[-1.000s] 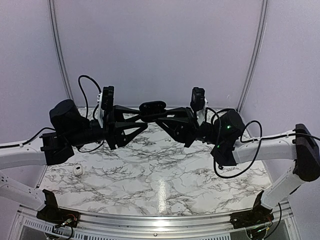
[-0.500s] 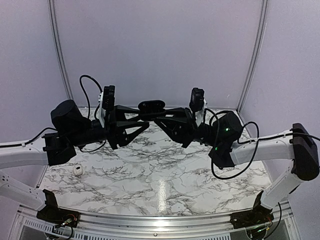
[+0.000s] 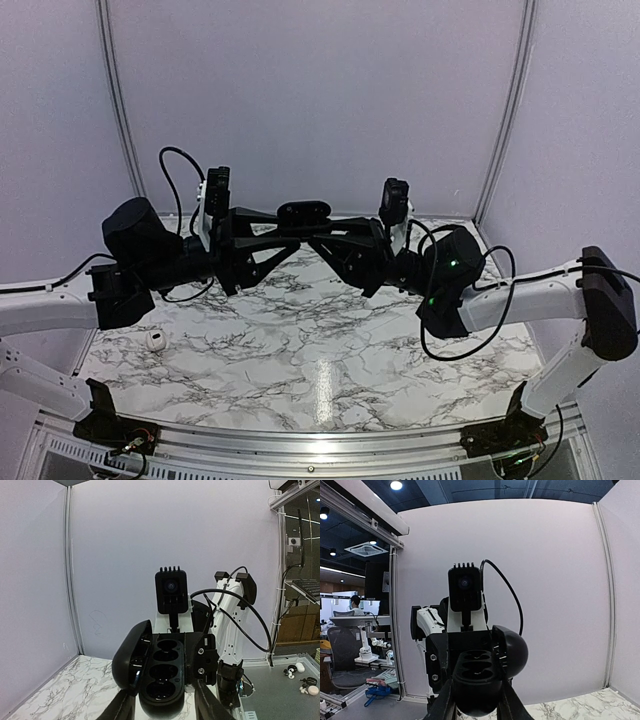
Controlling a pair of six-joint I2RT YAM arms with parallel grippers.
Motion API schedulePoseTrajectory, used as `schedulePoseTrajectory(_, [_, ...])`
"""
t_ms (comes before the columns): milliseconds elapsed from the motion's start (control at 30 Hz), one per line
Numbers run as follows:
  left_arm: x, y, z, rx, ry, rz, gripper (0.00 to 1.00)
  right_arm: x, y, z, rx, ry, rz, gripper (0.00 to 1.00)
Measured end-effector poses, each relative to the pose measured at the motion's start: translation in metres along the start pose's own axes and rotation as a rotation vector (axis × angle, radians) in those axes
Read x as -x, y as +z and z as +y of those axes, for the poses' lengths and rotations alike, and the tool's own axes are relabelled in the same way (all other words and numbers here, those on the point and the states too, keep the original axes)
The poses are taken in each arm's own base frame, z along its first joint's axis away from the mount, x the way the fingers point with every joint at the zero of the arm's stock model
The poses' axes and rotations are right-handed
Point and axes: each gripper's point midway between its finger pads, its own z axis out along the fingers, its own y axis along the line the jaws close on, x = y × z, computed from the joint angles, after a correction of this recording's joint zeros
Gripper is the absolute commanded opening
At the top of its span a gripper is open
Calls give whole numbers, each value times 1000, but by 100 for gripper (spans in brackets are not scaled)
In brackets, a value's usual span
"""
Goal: Insert the wireless bluetooth earbuds into the charging case
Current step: Pass from the right arm to the left
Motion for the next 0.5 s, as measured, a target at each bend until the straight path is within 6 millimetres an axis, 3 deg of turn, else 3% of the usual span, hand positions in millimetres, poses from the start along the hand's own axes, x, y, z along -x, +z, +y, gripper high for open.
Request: schedulePoseTrajectory(500, [-1, 4, 2, -1, -16, -9, 33, 6, -1, 1, -5, -13, -32, 0])
